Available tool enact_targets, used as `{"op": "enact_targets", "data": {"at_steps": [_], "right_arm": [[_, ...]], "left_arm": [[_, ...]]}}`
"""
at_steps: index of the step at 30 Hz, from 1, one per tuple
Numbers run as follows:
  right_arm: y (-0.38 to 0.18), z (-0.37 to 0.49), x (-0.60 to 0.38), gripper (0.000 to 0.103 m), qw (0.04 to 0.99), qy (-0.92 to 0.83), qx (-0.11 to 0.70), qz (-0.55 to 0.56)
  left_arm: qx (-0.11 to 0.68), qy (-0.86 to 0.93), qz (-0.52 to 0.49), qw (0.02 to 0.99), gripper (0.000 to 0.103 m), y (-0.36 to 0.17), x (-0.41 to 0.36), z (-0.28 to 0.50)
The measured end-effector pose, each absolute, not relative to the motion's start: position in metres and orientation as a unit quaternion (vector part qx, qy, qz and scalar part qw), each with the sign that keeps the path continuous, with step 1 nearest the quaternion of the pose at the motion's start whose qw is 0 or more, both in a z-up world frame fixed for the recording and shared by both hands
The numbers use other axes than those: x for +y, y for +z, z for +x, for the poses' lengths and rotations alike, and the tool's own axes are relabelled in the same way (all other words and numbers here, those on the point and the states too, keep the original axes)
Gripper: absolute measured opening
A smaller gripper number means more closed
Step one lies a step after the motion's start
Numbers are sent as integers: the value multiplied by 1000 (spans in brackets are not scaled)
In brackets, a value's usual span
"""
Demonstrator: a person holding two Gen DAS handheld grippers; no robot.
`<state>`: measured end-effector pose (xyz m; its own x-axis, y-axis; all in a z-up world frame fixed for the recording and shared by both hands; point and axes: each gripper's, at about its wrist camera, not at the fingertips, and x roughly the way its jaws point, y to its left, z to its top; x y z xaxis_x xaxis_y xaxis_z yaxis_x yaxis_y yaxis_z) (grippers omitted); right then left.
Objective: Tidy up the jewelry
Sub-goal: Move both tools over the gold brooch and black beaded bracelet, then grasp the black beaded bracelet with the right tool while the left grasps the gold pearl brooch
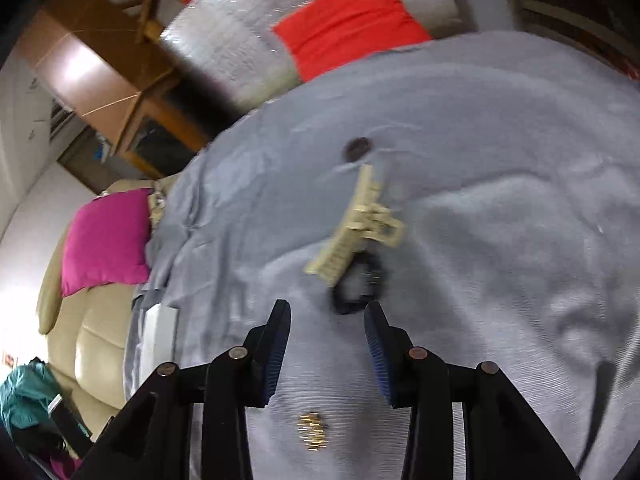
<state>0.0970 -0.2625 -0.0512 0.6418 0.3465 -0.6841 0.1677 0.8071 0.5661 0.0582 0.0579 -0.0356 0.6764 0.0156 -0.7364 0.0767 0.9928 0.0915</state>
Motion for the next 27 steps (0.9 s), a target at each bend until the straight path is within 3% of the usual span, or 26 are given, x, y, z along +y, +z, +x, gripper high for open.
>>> {"op": "enact_targets", "data": {"at_steps": [10,27], "right_arm": [[-83,119,-285,41,837,46,450,308],[-103,162,-253,41,836,21,486,255]], "left_arm": [[431,-174,80,882,68,-61,-42,59],[468,-272,85,837,68,-78,-74,60]]}}
